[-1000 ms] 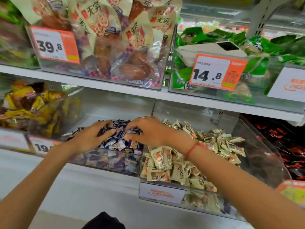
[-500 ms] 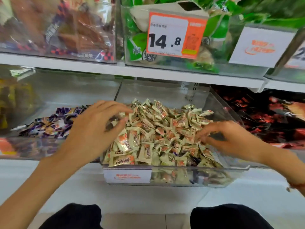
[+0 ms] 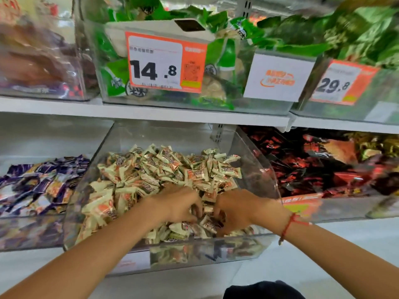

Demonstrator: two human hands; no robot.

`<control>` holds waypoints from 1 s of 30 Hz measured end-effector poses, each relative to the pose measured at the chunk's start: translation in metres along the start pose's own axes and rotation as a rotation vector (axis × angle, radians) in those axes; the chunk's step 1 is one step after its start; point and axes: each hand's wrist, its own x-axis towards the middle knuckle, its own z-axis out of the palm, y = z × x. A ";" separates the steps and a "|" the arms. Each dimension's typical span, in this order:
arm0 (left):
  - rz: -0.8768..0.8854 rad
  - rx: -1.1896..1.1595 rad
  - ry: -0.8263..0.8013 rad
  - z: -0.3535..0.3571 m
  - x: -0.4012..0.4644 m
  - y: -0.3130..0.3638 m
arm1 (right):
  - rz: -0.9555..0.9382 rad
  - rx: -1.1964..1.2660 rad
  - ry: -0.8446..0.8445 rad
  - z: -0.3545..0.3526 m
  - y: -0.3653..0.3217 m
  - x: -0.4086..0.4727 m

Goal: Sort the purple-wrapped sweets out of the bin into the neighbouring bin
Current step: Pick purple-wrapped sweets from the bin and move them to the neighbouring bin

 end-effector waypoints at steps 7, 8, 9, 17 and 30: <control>0.009 0.163 -0.129 -0.010 -0.005 -0.016 | -0.031 -0.033 0.069 -0.004 0.000 0.006; 0.006 0.185 -0.175 -0.011 -0.005 -0.018 | -0.033 -0.025 0.113 -0.004 0.002 0.004; -0.003 0.191 -0.219 -0.012 -0.005 -0.019 | -0.029 -0.006 0.161 -0.004 0.004 0.002; -0.003 0.257 -0.168 -0.007 -0.004 -0.014 | 0.077 0.807 0.456 -0.009 0.009 -0.017; -0.144 -0.335 0.694 -0.015 -0.036 0.008 | 0.117 1.652 0.271 -0.017 -0.019 -0.026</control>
